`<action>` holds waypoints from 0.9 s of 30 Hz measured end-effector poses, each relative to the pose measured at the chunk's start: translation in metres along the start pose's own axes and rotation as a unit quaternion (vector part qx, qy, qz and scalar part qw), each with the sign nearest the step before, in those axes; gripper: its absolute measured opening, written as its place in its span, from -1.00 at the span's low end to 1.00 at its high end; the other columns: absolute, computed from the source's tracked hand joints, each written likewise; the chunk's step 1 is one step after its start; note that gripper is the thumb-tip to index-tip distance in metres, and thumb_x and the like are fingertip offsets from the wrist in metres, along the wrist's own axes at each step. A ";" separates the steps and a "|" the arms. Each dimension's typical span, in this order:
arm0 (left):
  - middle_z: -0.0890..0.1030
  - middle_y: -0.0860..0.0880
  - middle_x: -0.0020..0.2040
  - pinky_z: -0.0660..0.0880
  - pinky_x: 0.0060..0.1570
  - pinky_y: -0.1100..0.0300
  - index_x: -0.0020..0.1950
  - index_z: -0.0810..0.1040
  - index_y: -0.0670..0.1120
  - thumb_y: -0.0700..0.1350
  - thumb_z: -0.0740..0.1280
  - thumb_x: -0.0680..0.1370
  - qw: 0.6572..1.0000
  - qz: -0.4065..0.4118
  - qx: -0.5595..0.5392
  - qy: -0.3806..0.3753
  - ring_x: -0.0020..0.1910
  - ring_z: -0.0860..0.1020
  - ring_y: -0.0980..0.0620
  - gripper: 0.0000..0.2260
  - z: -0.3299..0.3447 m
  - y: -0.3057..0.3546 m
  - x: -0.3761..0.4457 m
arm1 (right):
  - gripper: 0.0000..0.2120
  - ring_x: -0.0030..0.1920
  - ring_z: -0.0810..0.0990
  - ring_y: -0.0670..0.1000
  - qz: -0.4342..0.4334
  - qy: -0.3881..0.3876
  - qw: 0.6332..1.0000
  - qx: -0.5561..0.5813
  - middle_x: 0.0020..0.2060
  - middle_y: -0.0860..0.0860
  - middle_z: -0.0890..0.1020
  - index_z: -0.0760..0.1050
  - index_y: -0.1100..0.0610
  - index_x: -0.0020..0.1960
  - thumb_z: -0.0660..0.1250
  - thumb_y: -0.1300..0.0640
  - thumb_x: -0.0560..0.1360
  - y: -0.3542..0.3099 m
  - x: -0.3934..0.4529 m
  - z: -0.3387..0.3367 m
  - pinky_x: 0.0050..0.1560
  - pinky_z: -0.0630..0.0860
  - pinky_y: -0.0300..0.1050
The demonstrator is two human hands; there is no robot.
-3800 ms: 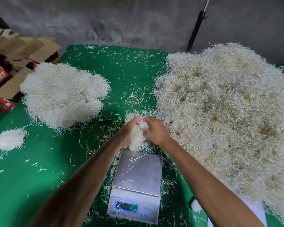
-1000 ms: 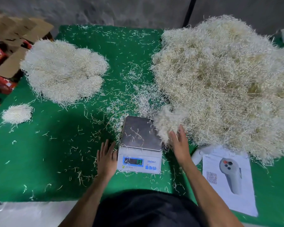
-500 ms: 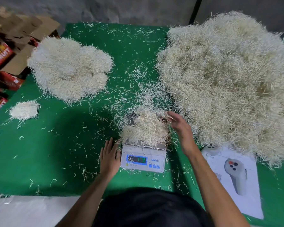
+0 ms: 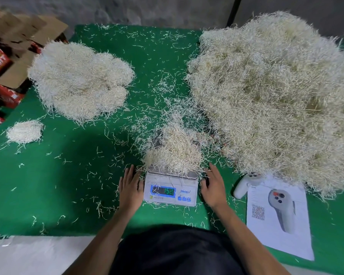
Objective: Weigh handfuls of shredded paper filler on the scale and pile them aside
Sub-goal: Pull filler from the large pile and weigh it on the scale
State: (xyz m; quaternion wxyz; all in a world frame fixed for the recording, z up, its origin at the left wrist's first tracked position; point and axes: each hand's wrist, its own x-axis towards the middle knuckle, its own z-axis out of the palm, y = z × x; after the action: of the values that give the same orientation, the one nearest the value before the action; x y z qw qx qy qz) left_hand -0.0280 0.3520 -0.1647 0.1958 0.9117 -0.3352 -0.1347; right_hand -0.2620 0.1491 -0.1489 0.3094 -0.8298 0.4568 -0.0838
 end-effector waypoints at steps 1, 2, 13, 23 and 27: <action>0.08 -0.06 0.65 -0.12 0.60 -0.06 0.56 0.35 -0.03 -0.09 0.19 0.70 1.000 0.001 0.001 0.000 0.64 -0.02 -0.03 -0.60 0.000 0.000 0.000 | -0.53 0.62 0.14 0.12 -0.005 0.004 1.000 0.001 0.62 0.08 0.21 0.39 0.21 0.53 0.28 0.16 0.64 0.001 0.000 0.000 0.61 0.13 0.16; 0.08 -0.06 0.65 -0.12 0.60 -0.06 0.56 0.35 -0.03 -0.09 0.19 0.70 1.000 0.001 0.001 0.000 0.64 -0.02 -0.03 -0.60 0.000 0.000 0.000 | -0.54 0.62 0.15 0.12 -0.009 0.007 1.000 0.002 0.62 0.08 0.22 0.40 0.20 0.52 0.28 0.16 0.64 0.002 -0.001 0.000 0.60 0.14 0.17; 0.60 -0.01 0.00 0.55 -0.02 0.01 0.21 0.56 -0.06 0.04 0.10 0.73 0.912 -0.123 -0.381 0.092 -0.05 0.59 0.03 -0.70 -0.065 0.048 0.017 | -0.68 0.46 0.39 0.02 -0.058 0.145 0.980 0.121 0.44 0.03 0.49 0.48 0.09 0.41 0.27 0.11 0.68 -0.049 0.022 -0.057 0.51 0.31 0.09; 0.59 -0.05 0.29 0.45 -0.02 0.52 0.46 0.43 -0.12 -0.15 0.54 0.47 0.981 0.102 -0.130 -0.099 0.07 0.61 0.16 -0.41 -0.072 0.089 0.038 | -0.43 0.57 0.29 0.04 -0.324 -0.086 0.933 -0.131 0.57 0.03 0.31 0.25 0.10 0.60 0.17 -0.11 0.66 -0.108 0.034 -0.020 0.61 0.13 0.13; 0.49 0.11 -0.45 0.31 -0.51 0.25 -0.27 0.46 -0.03 -0.15 0.32 0.42 0.937 0.007 -0.337 -0.089 -0.52 0.37 0.19 -0.91 -0.083 0.098 0.028 | -0.48 0.53 0.35 0.03 -0.280 -0.079 0.950 -0.111 0.52 0.00 0.41 0.27 0.04 0.59 0.07 -0.13 0.69 -0.096 0.035 -0.013 0.62 -0.01 -0.05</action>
State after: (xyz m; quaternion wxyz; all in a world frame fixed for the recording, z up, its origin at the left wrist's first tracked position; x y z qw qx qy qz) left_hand -0.0310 0.2875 -0.0506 0.4614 0.7741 -0.2931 -0.3193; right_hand -0.1801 0.1528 -0.0870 0.2141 -0.9575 0.1864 -0.0503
